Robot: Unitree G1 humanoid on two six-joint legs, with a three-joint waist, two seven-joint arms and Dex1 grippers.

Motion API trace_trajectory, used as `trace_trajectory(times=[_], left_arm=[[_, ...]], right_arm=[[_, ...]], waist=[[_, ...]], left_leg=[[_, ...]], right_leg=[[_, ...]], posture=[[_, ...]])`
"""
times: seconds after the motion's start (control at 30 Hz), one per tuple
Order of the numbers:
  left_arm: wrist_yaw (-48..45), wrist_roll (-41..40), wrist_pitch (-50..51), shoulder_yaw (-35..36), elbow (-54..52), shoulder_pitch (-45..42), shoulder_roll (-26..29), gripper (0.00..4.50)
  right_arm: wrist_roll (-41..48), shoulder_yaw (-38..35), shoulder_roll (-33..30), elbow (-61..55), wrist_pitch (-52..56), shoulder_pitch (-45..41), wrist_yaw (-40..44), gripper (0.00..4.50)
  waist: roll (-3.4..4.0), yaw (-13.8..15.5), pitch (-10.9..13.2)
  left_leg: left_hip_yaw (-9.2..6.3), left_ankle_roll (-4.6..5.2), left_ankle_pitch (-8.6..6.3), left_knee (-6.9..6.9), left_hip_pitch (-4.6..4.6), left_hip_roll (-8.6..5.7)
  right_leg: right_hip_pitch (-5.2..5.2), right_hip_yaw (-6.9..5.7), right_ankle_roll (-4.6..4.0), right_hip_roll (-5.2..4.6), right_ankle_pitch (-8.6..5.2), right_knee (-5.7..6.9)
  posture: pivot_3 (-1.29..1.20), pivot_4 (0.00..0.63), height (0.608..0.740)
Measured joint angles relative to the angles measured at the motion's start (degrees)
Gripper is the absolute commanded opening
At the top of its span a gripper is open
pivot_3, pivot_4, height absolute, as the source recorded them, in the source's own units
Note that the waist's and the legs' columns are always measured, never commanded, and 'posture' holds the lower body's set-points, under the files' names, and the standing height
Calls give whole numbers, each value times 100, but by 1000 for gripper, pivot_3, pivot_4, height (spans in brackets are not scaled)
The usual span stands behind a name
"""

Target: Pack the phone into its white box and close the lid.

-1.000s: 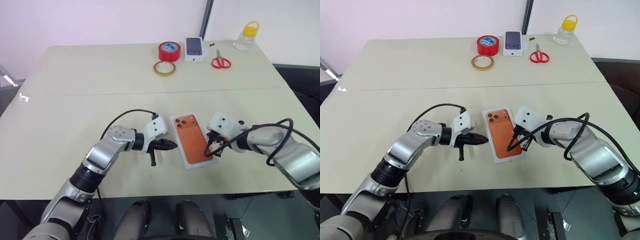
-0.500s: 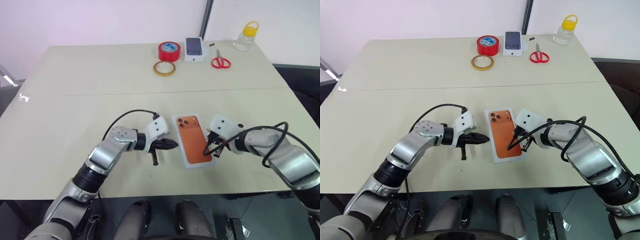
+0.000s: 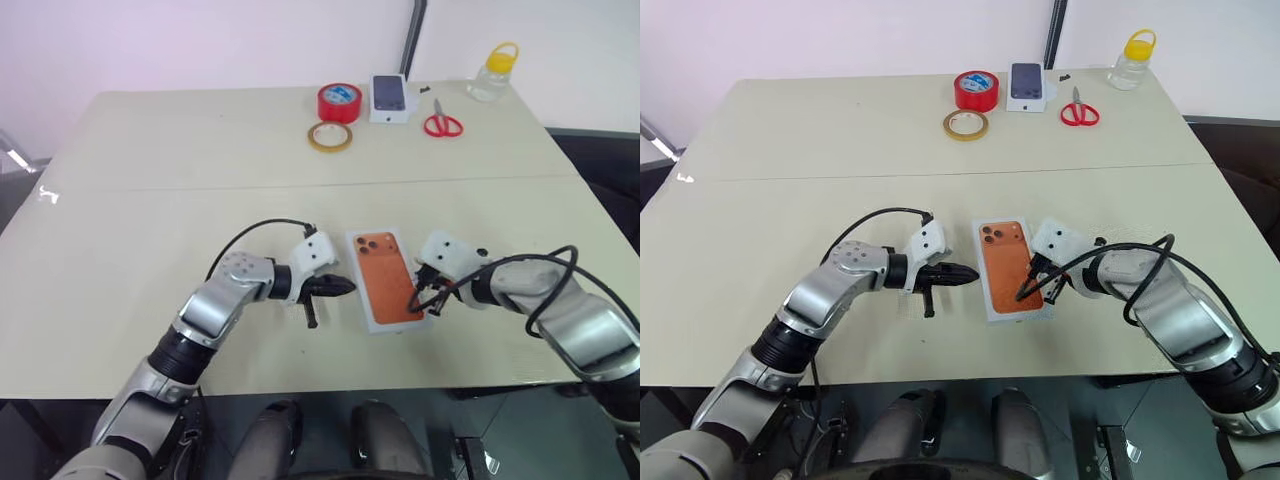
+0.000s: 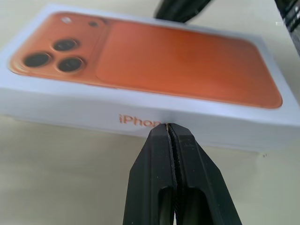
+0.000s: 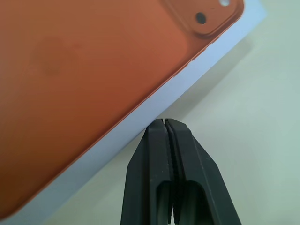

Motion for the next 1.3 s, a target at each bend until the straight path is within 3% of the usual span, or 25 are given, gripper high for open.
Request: trace_trajectory(times=[0.23, 0.53, 0.83, 0.93, 1.1, 1.3], left_arm=[[145, -407, 220, 446, -77, -241, -251, 54], [283, 350, -119, -379, 348, -348, -174, 54], [319, 501, -402, -383, 326, -249, -101, 54], [365, 292, -364, 32, 77, 81, 85, 54], [625, -229, -287, 1442, -458, 678, 628, 54], [1197, -573, -94, 2596, -562, 806, 831, 54]], right_arm=[[375, -839, -258, -373, -504, 582, 597, 75], [758, -696, -210, -1001, -355, 1044, 649, 75], [592, -434, -171, -867, -447, 878, 414, 75], [641, -627, 244, -493, -600, 583, 284, 75], [652, -1314, 833, 547, -1118, -203, -89, 75], [1168, -1775, 1099, 1569, -1218, -318, 326, 75]], waist=[[-1, -6, -1], [-3, -4, -1], [-14, -13, -14], [-15, -60, -12], [-14, 1, -11], [-17, 113, -10]], left_leg=[[0, 0, 0, 1, 3, 2], [0, 0, 0, 3, 5, 1], [0, 1, -1, 2, 14, 2], [0, 0, 0, -1, 14, 5], [-1, -6, 3, -1, 12, 3], [1, -1, 0, 0, 7, -1]], right_leg=[[4, -2, 1, 2, 0, 0], [9, -3, 1, 1, 0, 0], [18, -2, 1, 2, 0, 0], [10, 3, 0, 5, 0, 5], [9, 1, -1, 3, 1, 4], [10, 1, 0, -1, 1, -7]], posture=[[0, 150, 740], [0, 150, 740], [0, 150, 740], [0, 150, 740], [0, 150, 740], [0, 150, 740]])
